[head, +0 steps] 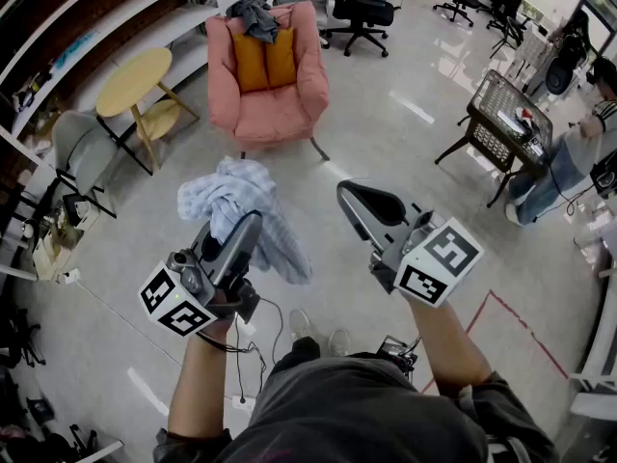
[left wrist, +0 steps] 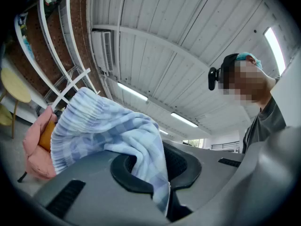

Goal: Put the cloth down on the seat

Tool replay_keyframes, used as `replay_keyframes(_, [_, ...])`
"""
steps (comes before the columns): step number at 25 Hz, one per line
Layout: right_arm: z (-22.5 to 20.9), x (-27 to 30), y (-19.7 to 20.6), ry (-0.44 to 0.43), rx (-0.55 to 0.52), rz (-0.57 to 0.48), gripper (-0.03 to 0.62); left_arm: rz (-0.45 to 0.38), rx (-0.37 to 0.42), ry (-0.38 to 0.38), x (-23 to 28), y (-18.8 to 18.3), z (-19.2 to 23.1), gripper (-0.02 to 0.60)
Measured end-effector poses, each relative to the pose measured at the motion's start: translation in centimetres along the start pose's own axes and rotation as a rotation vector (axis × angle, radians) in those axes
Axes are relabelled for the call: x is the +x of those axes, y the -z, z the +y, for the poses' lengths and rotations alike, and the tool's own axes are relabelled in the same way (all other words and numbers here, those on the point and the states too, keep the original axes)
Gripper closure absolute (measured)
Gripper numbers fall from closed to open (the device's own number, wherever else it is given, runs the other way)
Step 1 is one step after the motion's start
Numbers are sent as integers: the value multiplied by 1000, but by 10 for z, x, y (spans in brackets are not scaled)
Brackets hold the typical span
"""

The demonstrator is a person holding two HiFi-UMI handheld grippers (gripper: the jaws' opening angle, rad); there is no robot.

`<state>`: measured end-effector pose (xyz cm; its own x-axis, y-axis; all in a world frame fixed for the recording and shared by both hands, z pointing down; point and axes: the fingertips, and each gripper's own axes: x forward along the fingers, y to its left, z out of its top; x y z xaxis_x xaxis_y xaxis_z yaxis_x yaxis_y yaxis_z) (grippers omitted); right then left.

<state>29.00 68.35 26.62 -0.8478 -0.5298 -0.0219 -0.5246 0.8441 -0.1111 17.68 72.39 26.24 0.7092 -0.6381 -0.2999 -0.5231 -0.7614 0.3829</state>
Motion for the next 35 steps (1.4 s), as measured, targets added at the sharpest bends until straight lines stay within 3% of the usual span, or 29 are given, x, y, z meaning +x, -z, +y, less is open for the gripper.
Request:
replay_keyframes(16, [12, 9, 3, -2, 2, -17, 579, -11, 13, -27, -19, -6, 8, 545])
replay_keyframes(22, [-5, 2, 12, 1, 13, -24, 579, -20, 27, -30, -11, 5, 13, 545])
replay_keyframes(28, [9, 47, 4, 31, 13, -27, 579, -20, 19, 3, -39, -29, 45, 545])
replay_keyframes(35, [3, 82, -6, 52, 10, -45, 579, -16, 23, 34, -38, -56, 75, 545])
